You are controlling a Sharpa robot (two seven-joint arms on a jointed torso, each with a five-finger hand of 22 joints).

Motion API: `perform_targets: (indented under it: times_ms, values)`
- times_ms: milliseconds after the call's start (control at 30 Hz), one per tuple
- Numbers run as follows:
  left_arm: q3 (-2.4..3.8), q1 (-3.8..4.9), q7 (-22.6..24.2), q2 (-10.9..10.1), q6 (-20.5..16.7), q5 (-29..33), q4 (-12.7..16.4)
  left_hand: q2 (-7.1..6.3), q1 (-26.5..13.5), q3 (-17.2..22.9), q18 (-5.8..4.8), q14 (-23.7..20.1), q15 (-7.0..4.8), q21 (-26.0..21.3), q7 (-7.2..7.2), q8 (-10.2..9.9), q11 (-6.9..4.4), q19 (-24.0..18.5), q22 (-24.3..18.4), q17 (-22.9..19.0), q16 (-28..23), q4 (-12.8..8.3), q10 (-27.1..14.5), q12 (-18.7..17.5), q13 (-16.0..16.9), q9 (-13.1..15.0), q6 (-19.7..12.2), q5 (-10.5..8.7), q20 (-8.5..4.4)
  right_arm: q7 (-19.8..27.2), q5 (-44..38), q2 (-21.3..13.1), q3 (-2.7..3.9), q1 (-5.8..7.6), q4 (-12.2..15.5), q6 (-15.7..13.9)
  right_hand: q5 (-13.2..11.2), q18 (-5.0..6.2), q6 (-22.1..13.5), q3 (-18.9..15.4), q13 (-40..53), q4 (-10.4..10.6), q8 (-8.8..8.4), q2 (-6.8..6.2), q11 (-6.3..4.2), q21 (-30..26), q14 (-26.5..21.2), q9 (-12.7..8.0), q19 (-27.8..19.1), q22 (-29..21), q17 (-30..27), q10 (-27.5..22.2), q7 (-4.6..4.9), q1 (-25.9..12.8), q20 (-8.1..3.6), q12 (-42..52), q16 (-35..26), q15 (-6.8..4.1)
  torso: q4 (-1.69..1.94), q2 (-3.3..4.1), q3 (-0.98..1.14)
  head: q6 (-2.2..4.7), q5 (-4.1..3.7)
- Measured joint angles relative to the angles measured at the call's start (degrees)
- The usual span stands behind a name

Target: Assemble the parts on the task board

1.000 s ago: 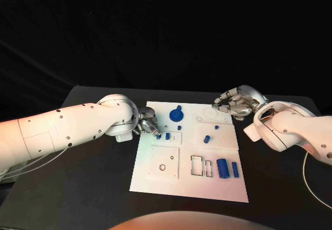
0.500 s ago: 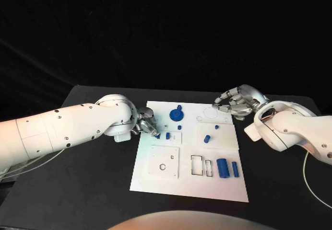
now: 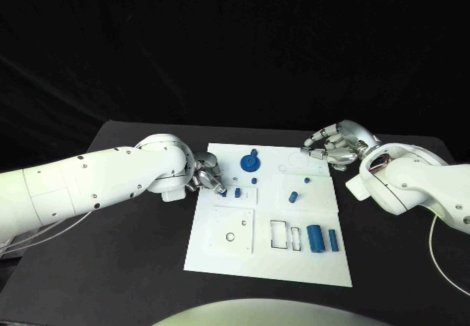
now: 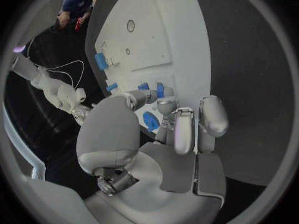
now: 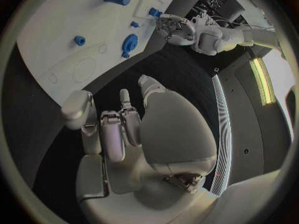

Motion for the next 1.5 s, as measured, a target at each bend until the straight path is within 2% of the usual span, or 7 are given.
perform_targets:
  times_ms: [400, 833, 933, 1000, 1067, 1167, 1500]
  values:
    - [-0.01, 0.02, -0.35, 0.55, 0.16, 0.25, -0.25, 0.00, 0.00, -0.16, 0.00, 0.00, 0.00, 0.02, 0.03, 0.00, -0.19, 0.00, 0.11, 0.00, 0.00, -0.15, 0.22, 0.22, 0.39, 0.22, 0.18, 0.28, 0.00, 0.00, 0.01, 0.02, 0.00, 0.00, 0.01, 0.00, 0.00, 0.00, 0.00, 0.00, 0.00, 0.00, 0.00, 0.00, 0.00, 0.00, 0.00, -0.01, 0.00, 0.00, 0.04, 0.00, 0.00, 0.00, 0.00, 0.00, 0.00, 0.00, -0.01, 0.02, 0.04, -0.13, -0.03]
    - [0.05, 0.09, -0.63, 0.83, 0.91, 0.35, -0.61, 0.00, 0.00, -0.48, 0.00, 0.22, -0.21, 0.22, 0.08, 0.00, -0.40, 0.21, 0.37, 0.00, 0.00, -0.48, 0.84, 0.82, 1.06, 0.08, 0.31, 2.21, -0.21, 0.00, 0.01, 0.04, 0.00, 0.00, 0.00, 0.01, 0.00, 0.00, 0.00, 0.00, -0.01, 0.00, 0.00, 0.00, 0.00, 0.00, 0.00, -0.01, 0.00, 0.00, 0.04, 0.00, 0.00, 0.00, 0.00, 0.00, 0.00, 0.00, -0.04, -0.01, 0.04, -0.20, 0.01]
    - [0.06, 0.10, -0.67, 0.90, 1.07, 0.35, -0.64, -0.02, -0.02, -0.58, 0.00, 0.01, -0.42, 0.41, 0.27, -0.01, -0.51, 0.21, 0.55, 0.00, 0.00, -0.58, 1.36, 0.89, 1.40, 0.08, 0.52, 3.53, -0.21, 0.00, 0.01, 0.04, 0.00, 0.00, 0.00, 0.01, 0.00, 0.00, 0.00, 0.00, -0.01, 0.00, 0.00, 0.00, 0.00, 0.00, 0.00, 0.03, 0.00, 0.00, 0.04, 0.00, 0.00, 0.00, 0.00, 0.00, 0.00, 0.00, -0.02, -0.01, 0.02, -0.30, -0.04]
    - [0.07, 0.11, -0.68, 0.93, 1.15, 0.35, -0.66, -0.48, -0.48, -0.97, 0.00, 0.01, -0.42, 0.64, 0.07, -0.01, -0.63, 0.24, 0.71, 0.00, 0.00, -0.97, 2.05, 1.39, 1.98, 0.08, 1.14, 6.31, -0.24, 0.00, 0.01, 0.04, 0.00, 0.00, -0.01, 0.01, 0.00, 0.00, 0.00, 0.00, -0.01, 0.00, 0.00, 0.00, 0.00, 0.00, 0.00, 0.03, 0.00, -0.01, 0.04, 0.00, 0.00, 0.00, 0.00, 0.00, 0.00, 0.00, -0.02, -0.01, 0.01, -0.32, -0.04]
    - [0.07, 0.11, -0.69, 0.98, 1.22, 0.35, -0.66, -0.54, -0.55, -1.19, 0.00, 0.01, -0.42, 0.66, 0.02, -0.01, -0.83, 0.41, 0.81, 0.00, 0.00, -1.19, 2.27, 1.88, 2.70, 0.12, 1.24, 8.00, -0.41, 0.00, 0.01, 0.04, 0.00, 0.00, -0.01, 0.01, 0.00, 0.00, 0.00, 0.00, -0.01, 0.00, 0.00, 0.00, 0.00, 0.00, 0.00, 0.03, 0.00, 0.00, 0.03, 0.00, 0.00, 0.00, 0.00, 0.00, 0.00, 0.00, -0.01, -0.01, 0.01, -0.32, -0.04]
    - [0.05, 0.09, -0.69, 1.07, 1.32, 0.35, -0.66, -0.41, -0.98, -1.35, 0.00, 0.01, -0.42, 0.66, 0.07, -0.01, -0.80, 0.41, 0.81, 0.00, 0.00, -1.35, 2.69, 1.99, 3.29, 0.34, 1.33, 8.65, -0.41, 0.00, 0.01, 0.04, 0.00, 0.00, -0.01, 0.01, 0.00, 0.00, 0.00, 0.00, -0.01, 0.00, 0.00, 0.00, 0.00, 0.00, 0.00, 0.03, 0.00, -0.01, 0.03, 0.00, 0.00, 0.00, 0.00, 0.00, 0.00, 0.00, -0.01, -0.01, 0.01, -0.32, -0.05]
    - [-0.02, 0.05, -0.80, 1.33, 1.04, 1.25, -0.80, 0.49, -3.30, -2.15, 0.00, 0.10, -0.75, 0.66, -0.35, -0.01, -1.00, 0.41, 0.81, 0.00, 0.00, -2.15, 2.89, 2.22, 2.97, 0.97, 1.99, 8.64, -0.41, 0.00, 0.01, 0.07, 0.00, 0.00, -0.04, 0.00, 0.00, 0.00, 0.00, 0.00, -0.01, 0.00, 0.44, 0.00, 0.00, -0.32, 0.00, 0.13, 0.00, -0.08, 0.03, 0.00, 0.00, 0.00, 0.00, 0.00, 0.00, 0.00, -0.02, -0.02, 0.04, -0.30, -0.19]
